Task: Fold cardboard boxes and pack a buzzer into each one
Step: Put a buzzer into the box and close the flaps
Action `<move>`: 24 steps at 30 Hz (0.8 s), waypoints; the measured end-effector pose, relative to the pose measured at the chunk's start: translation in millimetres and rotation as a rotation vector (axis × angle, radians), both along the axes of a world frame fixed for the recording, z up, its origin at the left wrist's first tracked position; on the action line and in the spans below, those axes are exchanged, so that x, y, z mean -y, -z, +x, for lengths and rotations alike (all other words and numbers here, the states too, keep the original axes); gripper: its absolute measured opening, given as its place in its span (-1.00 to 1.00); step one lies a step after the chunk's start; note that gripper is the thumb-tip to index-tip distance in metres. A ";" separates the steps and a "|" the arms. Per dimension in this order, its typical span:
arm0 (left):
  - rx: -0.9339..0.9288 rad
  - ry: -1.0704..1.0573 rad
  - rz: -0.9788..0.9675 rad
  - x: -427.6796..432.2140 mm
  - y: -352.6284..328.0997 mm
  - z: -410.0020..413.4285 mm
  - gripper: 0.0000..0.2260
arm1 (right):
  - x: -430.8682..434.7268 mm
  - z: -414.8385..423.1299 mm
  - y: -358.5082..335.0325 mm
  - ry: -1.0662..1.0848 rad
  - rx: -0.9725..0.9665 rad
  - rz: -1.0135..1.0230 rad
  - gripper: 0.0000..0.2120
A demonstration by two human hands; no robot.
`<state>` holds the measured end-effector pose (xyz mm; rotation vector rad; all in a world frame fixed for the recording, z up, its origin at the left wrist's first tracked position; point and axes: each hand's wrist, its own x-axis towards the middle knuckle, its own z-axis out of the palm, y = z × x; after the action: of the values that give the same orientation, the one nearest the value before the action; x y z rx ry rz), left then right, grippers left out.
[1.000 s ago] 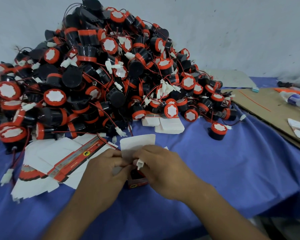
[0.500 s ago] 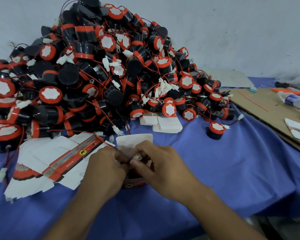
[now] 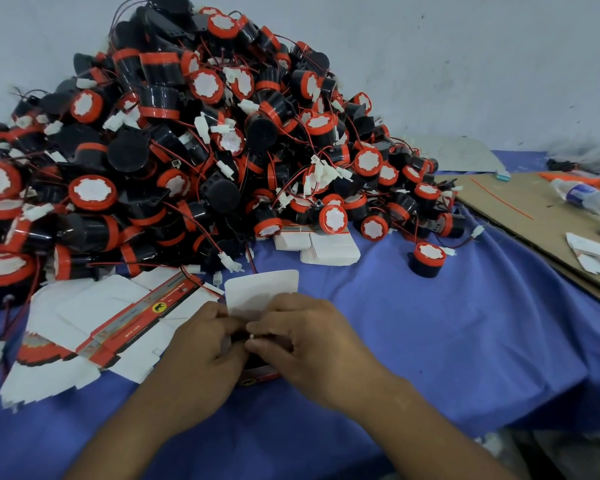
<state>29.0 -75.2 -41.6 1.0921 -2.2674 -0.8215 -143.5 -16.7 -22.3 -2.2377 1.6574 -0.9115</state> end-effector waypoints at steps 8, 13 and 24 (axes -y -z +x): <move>-0.330 -0.128 0.189 3.2 -4.8 18.0 -0.69 | -0.6 1.4 -6.6 -0.009 -0.092 0.086 -0.83; -0.436 -0.174 0.202 -4.3 0.4 13.9 -0.53 | -4.8 -1.4 -8.0 -0.111 -0.102 0.095 -0.84; -0.329 -0.091 -0.150 -16.5 3.2 9.9 -0.77 | -2.8 -0.5 -12.7 -0.173 -0.167 0.169 -0.81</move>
<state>38.9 -58.8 -44.8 0.9101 -1.9562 -0.7220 -144.0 -14.0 -9.6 -2.3480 1.5118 -0.5357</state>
